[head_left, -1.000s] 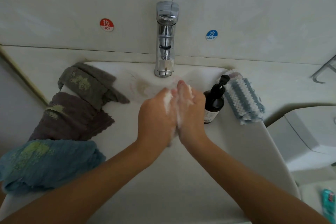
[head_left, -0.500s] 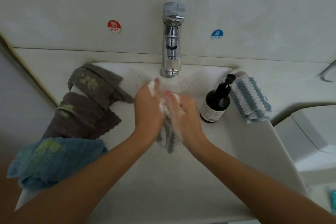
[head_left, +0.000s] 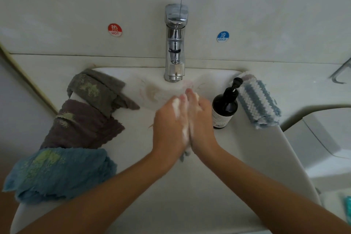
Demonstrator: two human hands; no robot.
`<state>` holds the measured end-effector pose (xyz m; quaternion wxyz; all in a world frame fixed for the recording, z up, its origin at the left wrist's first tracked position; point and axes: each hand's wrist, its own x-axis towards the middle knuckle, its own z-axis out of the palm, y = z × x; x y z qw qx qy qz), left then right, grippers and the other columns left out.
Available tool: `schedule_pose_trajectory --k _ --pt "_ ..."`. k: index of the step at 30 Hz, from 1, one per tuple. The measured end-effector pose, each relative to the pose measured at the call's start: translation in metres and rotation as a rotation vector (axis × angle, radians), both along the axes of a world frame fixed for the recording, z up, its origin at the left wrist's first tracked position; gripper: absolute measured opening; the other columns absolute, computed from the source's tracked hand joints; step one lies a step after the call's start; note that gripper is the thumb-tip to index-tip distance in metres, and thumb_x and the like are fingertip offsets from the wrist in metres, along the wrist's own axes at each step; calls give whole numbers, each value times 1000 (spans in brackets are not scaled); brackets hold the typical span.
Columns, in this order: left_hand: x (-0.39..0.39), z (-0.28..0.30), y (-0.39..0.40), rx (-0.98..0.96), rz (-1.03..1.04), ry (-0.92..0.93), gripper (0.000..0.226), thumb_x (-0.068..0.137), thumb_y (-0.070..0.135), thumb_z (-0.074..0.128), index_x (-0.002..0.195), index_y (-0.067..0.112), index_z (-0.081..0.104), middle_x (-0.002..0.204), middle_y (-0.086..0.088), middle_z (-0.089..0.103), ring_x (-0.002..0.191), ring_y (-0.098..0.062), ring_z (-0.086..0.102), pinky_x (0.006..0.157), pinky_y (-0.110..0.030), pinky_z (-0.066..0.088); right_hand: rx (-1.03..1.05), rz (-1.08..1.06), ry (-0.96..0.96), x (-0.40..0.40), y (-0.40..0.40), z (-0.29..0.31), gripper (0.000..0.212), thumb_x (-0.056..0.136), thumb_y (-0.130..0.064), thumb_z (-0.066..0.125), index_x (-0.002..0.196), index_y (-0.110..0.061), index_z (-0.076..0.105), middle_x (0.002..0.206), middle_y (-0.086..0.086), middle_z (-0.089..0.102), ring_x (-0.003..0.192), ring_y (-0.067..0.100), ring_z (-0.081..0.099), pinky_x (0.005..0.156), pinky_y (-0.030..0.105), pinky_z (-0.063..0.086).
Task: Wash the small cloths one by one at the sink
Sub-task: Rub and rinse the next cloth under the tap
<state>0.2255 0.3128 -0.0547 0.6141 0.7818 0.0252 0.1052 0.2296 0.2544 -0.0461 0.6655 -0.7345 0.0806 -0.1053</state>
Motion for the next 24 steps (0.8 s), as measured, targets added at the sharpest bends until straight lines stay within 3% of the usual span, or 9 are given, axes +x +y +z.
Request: schedule_pose_trajectory --k 3,5,8,11,14,18,20,24 --pt "25 8 14 -2 96 -30 43 102 35 38 62 20 44 53 6 46 44 -1 46 48 -18 39 -119 96 -58 -17 5 -4 45 104 -21 43 60 -17 52 52 -4 49 50 11 48 49 32 38" --pt "17 4 16 -28 73 -36 43 102 34 39 62 19 47 54 5 48 45 -1 49 51 -20 41 -124 144 -1 -7 1 -1 48 104 -21 43 58 -15 50 46 -9 47 44 6 45 48 23 35" --pt "-8 2 3 24 -39 -80 49 99 47 34 74 12 57 66 -5 61 63 -11 64 60 -29 51 17 40 55 10 -5 3 46 104 -25 45 59 -15 45 50 -3 45 48 11 45 52 31 36" --pt "19 3 12 59 13 -31 40 103 35 38 67 20 48 60 4 54 53 1 56 54 -13 42 -57 33 -34 -13 3 2 43 103 -21 44 62 -9 49 54 -2 48 54 13 48 53 36 40" --pt "31 2 25 -36 17 -5 35 103 24 40 69 31 41 56 13 54 53 8 53 58 -11 41 -125 126 -46 -23 10 3 49 103 -15 44 54 -16 42 43 -11 41 41 1 38 46 18 31" --pt "-6 5 7 90 -26 -121 43 100 37 37 71 13 57 61 -1 59 57 -7 61 56 -22 48 37 14 26 2 2 7 48 104 -23 44 56 -20 44 45 -8 44 42 4 43 49 31 35" --pt "6 8 8 101 -9 -98 41 100 38 38 66 21 52 57 5 53 51 -2 55 52 -14 42 -21 17 18 -10 3 10 43 104 -24 41 63 -21 53 53 -1 52 46 4 51 52 36 44" --pt "27 8 17 -10 35 -19 42 102 33 39 62 21 42 52 7 41 41 3 47 49 -14 36 -128 152 -31 -21 3 6 41 103 -18 41 64 -28 49 57 -14 52 53 -2 50 55 13 42"
